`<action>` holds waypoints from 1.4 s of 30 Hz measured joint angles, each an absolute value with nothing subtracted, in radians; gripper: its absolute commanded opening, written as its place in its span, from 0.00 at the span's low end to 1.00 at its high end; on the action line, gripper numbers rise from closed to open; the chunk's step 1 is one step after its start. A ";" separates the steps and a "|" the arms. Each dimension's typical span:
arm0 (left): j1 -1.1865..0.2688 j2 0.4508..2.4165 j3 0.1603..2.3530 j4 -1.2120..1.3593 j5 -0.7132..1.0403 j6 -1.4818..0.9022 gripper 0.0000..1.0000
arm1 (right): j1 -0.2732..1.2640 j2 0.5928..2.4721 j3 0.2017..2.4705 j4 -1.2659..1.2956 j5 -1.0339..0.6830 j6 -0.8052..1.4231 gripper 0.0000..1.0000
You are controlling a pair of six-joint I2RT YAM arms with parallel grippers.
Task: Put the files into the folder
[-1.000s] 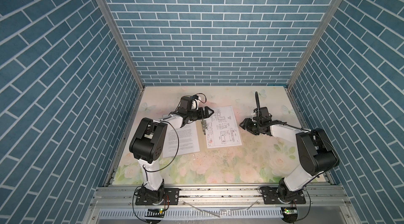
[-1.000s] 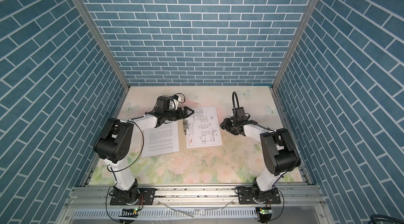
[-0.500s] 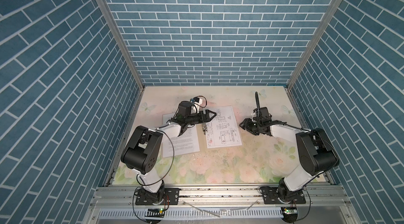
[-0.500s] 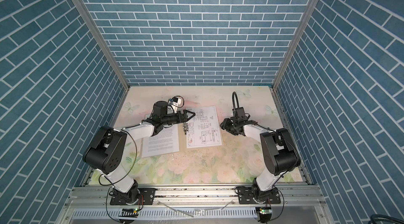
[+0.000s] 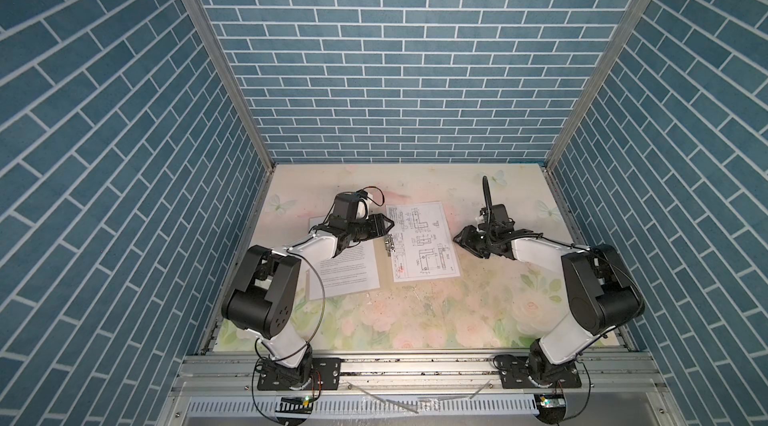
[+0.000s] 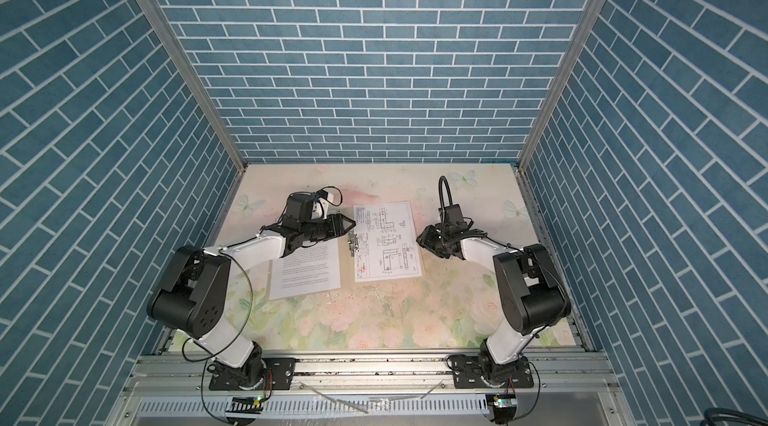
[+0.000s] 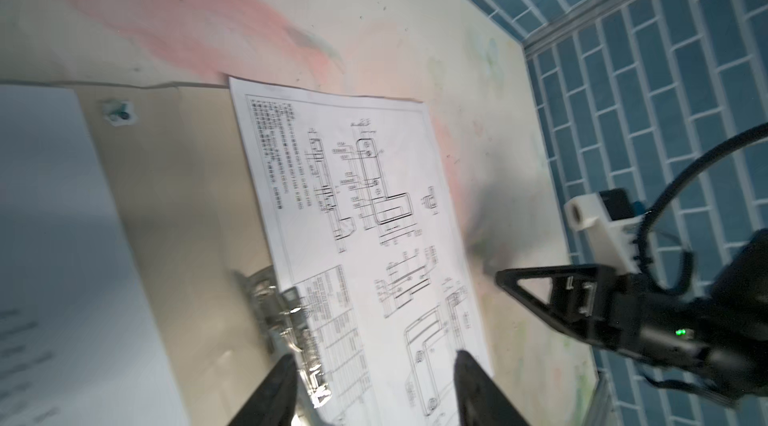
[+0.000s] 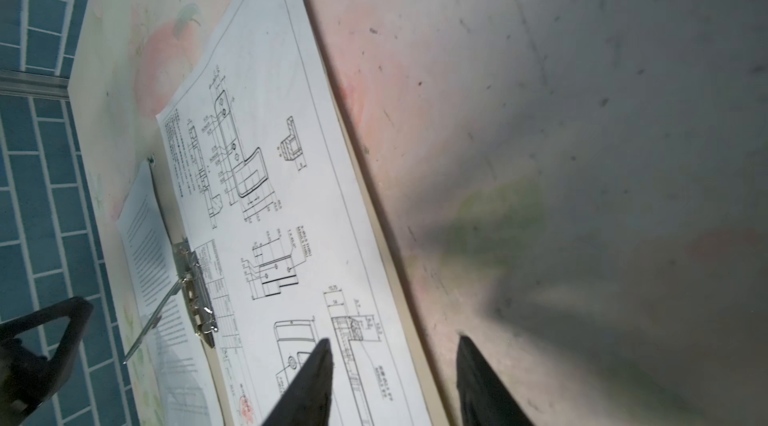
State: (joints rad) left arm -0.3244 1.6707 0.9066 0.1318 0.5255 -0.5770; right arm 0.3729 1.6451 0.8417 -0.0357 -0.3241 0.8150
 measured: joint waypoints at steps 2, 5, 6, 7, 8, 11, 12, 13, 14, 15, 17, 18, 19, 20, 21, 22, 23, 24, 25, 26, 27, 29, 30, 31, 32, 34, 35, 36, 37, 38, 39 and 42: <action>-0.318 1.701 0.921 0.105 0.515 -0.570 0.34 | 0.389 1.645 0.850 -0.038 -0.331 0.834 0.43; -0.318 1.747 0.944 0.068 0.509 -0.562 0.30 | 0.415 1.645 0.888 -0.043 -0.339 0.860 0.41; -0.319 1.763 0.952 0.059 0.509 -0.563 0.29 | 0.424 1.645 0.904 -0.043 -0.342 0.868 0.40; -0.318 1.774 0.958 0.052 0.510 -0.563 0.28 | 0.430 1.645 0.916 -0.043 -0.344 0.874 0.41; -0.318 1.787 0.967 0.044 0.511 -0.564 0.30 | 0.439 1.645 0.931 -0.043 -0.346 0.886 0.42; -0.318 1.822 0.997 0.017 0.509 -0.565 0.30 | 0.467 1.645 0.971 -0.044 -0.354 0.913 0.42; -0.318 1.829 1.003 0.012 0.508 -0.565 0.30 | 0.477 1.646 0.982 -0.044 -0.356 0.922 0.42; -0.318 1.831 1.005 0.008 0.507 -0.566 0.30 | 0.484 1.647 0.990 -0.044 -0.358 0.930 0.42; -0.318 1.831 1.008 0.003 0.505 -0.567 0.30 | 0.492 1.648 0.998 -0.044 -0.360 0.940 0.42; -0.318 1.831 1.011 -0.003 0.501 -0.568 0.30 | 0.499 1.652 1.006 -0.044 -0.363 0.947 0.41; -0.318 1.832 1.019 -0.009 0.493 -0.569 0.28 | 0.511 1.659 1.018 -0.044 -0.364 0.957 0.41; -0.318 1.835 1.024 -0.011 0.490 -0.570 0.27 | 0.516 1.664 1.023 -0.043 -0.364 0.965 0.41; -0.318 1.839 1.029 -0.012 0.487 -0.570 0.25 | 0.520 1.668 1.027 -0.043 -0.364 0.966 0.41; -0.318 1.846 1.034 -0.012 0.483 -0.572 0.25 | 0.525 1.674 1.031 -0.043 -0.364 0.971 0.41; -0.318 1.854 1.038 -0.012 0.479 -0.572 0.24 | 0.530 1.680 1.035 -0.043 -0.364 0.973 0.41; -0.318 1.861 1.040 -0.012 0.476 -0.573 0.23 | 0.533 1.685 1.039 -0.042 -0.365 0.974 0.41; -0.318 1.870 1.042 -0.013 0.474 -0.575 0.22 | 0.537 1.690 1.042 -0.041 -0.365 0.979 0.40; -0.318 1.879 1.044 -0.013 0.472 -0.577 0.22 | 0.542 1.695 1.047 -0.041 -0.365 0.984 0.39; -0.318 1.886 1.044 -0.014 0.471 -0.578 0.21 | 0.545 1.700 1.052 -0.041 -0.365 0.990 0.39; -0.318 1.893 1.044 -0.014 0.470 -0.579 0.21 | 0.548 1.706 1.058 -0.040 -0.365 0.991 0.38; -0.318 1.899 1.044 -0.014 0.467 -0.580 0.21 | 0.552 1.711 1.066 -0.041 -0.366 0.992 0.38; -0.318 1.900 1.044 -0.009 0.465 -0.587 0.21 | 0.560 1.720 1.081 -0.039 -0.366 0.998 0.38; -0.318 1.901 1.044 -0.005 0.464 -0.588 0.21 | 0.566 1.725 1.088 -0.039 -0.366 1.000 0.38; -0.318 1.901 1.044 -0.004 0.464 -0.590 0.21 | 0.571 1.728 1.093 -0.036 -0.366 1.002 0.38; -0.318 1.901 1.044 -0.003 0.464 -0.591 0.20 | 0.579 1.733 1.102 -0.036 -0.366 1.011 0.38; -0.318 1.906 1.045 -0.001 0.464 -0.593 0.19 | 0.596 1.744 1.114 -0.030 -0.368 1.027 0.37; -0.318 1.909 1.047 0.002 0.464 -0.595 0.18 | 0.605 1.751 1.121 -0.028 -0.368 1.037 0.37; -0.318 1.911 1.050 0.006 0.464 -0.596 0.17 | 0.616 1.761 1.128 -0.022 -0.371 1.047 0.37; -0.317 1.914 1.052 0.009 0.464 -0.595 0.17 | 0.626 1.770 1.134 -0.019 -0.372 1.058 0.37; -0.316 1.918 1.055 0.013 0.464 -0.597 0.16 | 0.637 1.781 1.139 -0.010 -0.375 1.072 0.37; -0.316 1.922 1.058 0.016 0.464 -0.599 0.15 | 0.648 1.796 1.146 -0.003 -0.379 1.085 0.37; -0.316 1.927 1.065 0.020 0.464 -0.601 0.14 | 0.676 1.840 1.170 0.014 -0.391 1.123 0.37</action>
State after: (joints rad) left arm -0.3164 1.9274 1.0645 0.0200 0.4641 -0.6014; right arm 0.6758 1.8400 1.1702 0.0139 -0.3908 1.1229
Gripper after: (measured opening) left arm 0.141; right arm 0.367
